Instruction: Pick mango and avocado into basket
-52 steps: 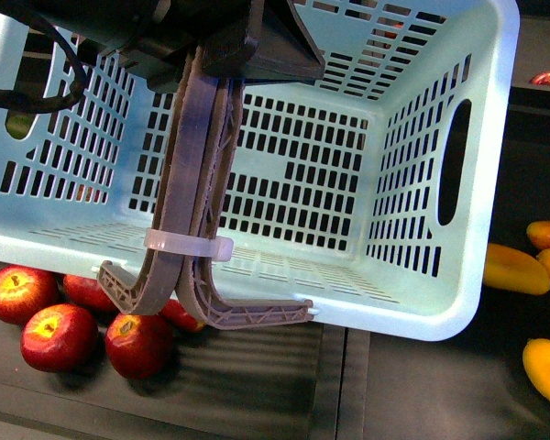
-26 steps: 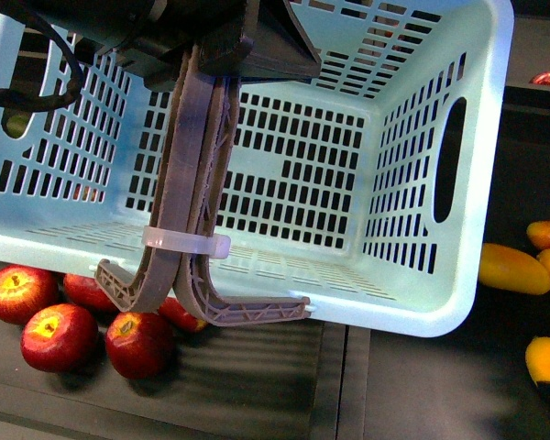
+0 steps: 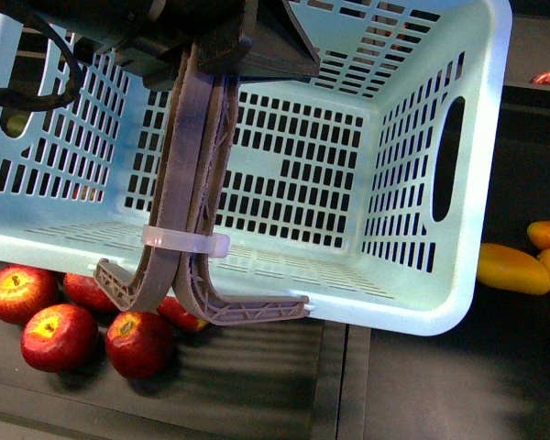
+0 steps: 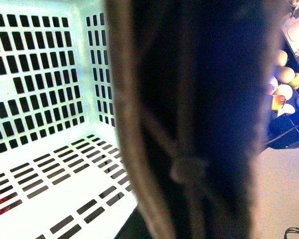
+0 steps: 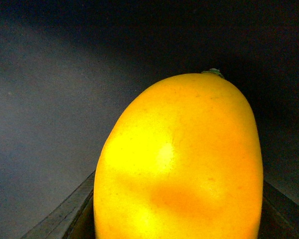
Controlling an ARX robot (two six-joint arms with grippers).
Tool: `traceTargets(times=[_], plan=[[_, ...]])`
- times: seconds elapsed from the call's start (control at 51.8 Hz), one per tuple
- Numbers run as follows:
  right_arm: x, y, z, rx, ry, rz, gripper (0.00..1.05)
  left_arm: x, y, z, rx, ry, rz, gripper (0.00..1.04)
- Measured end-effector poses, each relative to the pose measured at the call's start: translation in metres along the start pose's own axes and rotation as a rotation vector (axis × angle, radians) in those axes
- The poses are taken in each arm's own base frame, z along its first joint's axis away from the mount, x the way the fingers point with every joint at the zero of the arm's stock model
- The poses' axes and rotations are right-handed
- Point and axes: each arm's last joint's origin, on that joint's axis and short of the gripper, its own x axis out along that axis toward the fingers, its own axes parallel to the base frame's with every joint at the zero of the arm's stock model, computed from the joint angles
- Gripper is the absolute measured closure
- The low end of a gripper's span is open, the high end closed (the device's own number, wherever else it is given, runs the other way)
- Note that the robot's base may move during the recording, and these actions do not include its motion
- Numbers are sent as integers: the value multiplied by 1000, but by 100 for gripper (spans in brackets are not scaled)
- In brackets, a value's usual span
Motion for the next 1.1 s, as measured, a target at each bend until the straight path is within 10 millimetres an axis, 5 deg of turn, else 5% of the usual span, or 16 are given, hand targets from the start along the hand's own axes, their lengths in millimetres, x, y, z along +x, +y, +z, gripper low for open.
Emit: traceTargets(times=[0.406, 0.773, 1.101], plan=[[-109, 29, 68, 152, -237, 23, 40, 0, 0, 0, -1, 0, -1, 100], [-203, 122, 163, 84, -460, 142, 40, 0, 0, 0, 0, 0, 0, 100], [-223, 214, 200, -8, -511, 264, 40, 0, 0, 0, 0, 0, 0, 100]])
